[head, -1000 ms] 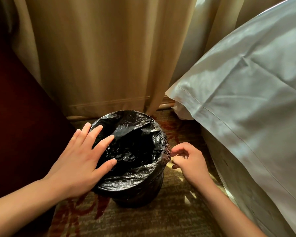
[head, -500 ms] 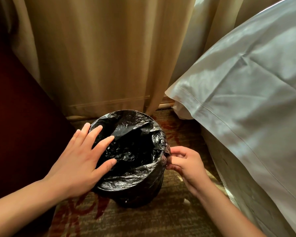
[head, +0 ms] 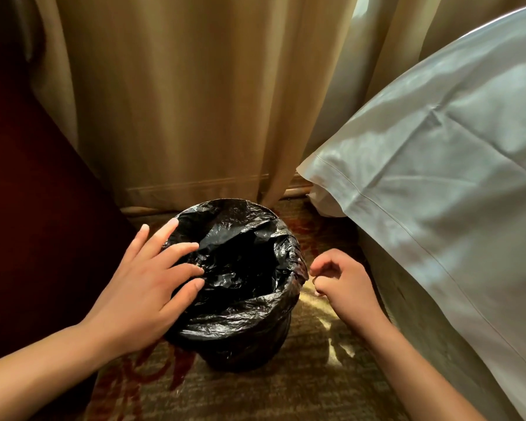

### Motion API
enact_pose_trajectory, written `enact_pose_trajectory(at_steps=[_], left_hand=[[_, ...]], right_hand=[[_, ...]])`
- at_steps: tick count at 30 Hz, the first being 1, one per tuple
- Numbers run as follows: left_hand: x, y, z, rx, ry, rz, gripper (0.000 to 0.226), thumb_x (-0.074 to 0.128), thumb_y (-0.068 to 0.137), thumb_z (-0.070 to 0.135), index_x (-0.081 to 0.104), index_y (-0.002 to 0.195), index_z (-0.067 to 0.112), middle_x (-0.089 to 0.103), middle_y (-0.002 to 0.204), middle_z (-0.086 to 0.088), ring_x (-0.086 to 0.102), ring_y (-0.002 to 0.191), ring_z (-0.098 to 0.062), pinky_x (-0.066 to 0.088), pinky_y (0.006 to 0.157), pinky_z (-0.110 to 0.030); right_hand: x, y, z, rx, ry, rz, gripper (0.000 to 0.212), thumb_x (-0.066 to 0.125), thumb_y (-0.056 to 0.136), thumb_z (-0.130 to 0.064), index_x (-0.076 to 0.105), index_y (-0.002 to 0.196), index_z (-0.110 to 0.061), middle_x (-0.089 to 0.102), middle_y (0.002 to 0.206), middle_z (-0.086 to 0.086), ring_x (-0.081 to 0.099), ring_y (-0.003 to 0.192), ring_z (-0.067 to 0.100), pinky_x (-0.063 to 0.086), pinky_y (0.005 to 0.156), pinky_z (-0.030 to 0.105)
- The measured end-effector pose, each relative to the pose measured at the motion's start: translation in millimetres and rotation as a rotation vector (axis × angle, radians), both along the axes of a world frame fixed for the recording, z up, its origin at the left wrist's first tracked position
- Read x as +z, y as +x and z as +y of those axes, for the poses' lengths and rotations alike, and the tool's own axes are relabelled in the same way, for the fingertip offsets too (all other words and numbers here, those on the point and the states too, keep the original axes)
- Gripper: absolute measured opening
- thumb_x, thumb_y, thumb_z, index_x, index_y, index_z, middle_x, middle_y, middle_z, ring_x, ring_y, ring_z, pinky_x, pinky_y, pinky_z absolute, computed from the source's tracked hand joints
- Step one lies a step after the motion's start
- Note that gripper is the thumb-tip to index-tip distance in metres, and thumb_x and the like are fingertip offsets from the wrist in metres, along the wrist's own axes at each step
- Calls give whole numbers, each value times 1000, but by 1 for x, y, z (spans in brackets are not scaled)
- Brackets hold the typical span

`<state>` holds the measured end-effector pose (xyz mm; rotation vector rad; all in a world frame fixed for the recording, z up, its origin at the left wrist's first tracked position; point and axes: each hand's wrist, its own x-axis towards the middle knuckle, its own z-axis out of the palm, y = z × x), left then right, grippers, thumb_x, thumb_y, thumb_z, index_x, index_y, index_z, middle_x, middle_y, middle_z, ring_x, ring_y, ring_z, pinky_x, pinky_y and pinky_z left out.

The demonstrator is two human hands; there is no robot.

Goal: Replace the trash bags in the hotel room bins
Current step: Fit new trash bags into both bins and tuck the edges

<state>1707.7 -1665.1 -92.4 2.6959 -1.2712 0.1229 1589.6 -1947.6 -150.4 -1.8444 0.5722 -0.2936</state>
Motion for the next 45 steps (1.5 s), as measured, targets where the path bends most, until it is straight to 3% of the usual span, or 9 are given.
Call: enact_pose_trajectory(at_steps=[3, 5, 9, 14, 22, 29, 33, 37, 45], left_hand=[[1, -1, 1, -94, -105, 21, 49, 28, 101, 54, 73, 102, 36, 62, 123, 20, 31, 144, -8, 7, 122, -47], [3, 1, 4, -186, -128, 147, 52, 27, 102, 55, 73, 93, 32, 69, 99, 20, 57, 116, 1, 19, 120, -42], [5, 0, 7, -360, 225, 235, 62, 22, 102, 61, 55, 66, 23, 56, 63, 8, 56, 62, -9, 37, 104, -27], [12, -3, 1, -402, 208, 132, 59, 18, 103, 57, 66, 85, 28, 64, 84, 13, 61, 84, -7, 40, 100, -31], [12, 9, -17, -57, 564, 6, 120, -34, 61, 73, 62, 124, 37, 62, 119, 12, 40, 136, -16, -7, 120, -44], [16, 13, -10, -84, 336, -147, 64, 15, 93, 66, 71, 96, 35, 60, 88, 14, 60, 99, -12, 19, 114, -42], [22, 16, -12, -36, 199, -107, 51, 28, 91, 59, 70, 105, 34, 61, 93, 13, 59, 93, -14, 35, 103, -38], [23, 18, -12, 11, 144, -77, 51, 37, 89, 55, 67, 119, 28, 64, 113, 5, 57, 108, -20, 45, 102, -44], [28, 23, -14, 134, 139, -23, 67, 32, 87, 61, 47, 143, 27, 48, 146, -7, 33, 143, -29, 24, 118, -50]], right_hand=[[5, 1, 0, -38, -55, 14, 33, 59, 73, 8, 63, 76, -24, 65, 79, -4, 59, 70, 14, 43, 63, 28], [10, 0, 2, -66, -113, -9, 34, 60, 77, 5, 63, 79, -29, 67, 84, -7, 60, 73, 8, 42, 66, 26], [28, 2, 6, 96, -395, -405, 18, 62, 94, -19, 72, 107, -26, 68, 116, -13, 60, 114, 7, 47, 93, 31], [58, 23, 14, 750, -892, -355, 49, 33, 103, -50, 72, 120, -26, 62, 137, -11, 38, 144, 12, 23, 121, 47], [79, 67, 21, 870, -1298, 275, 62, 17, 99, -61, 68, 105, -28, 69, 112, -11, 44, 134, 13, -4, 123, 50], [87, 61, 26, 724, -1241, -75, 47, 27, 96, -51, 69, 96, -30, 67, 91, -12, 59, 103, 14, 19, 120, 45], [92, 63, 30, 713, -1168, -145, 35, 44, 95, -44, 72, 100, -24, 68, 91, -5, 61, 91, 21, 41, 95, 39], [97, 67, 34, 645, -1106, -169, 29, 53, 94, -42, 69, 111, -24, 65, 109, -7, 56, 99, 19, 47, 87, 38], [112, 77, 37, 618, -1130, -13, 36, 52, 94, -49, 62, 121, -26, 61, 113, -8, 53, 107, 19, 47, 90, 38]])
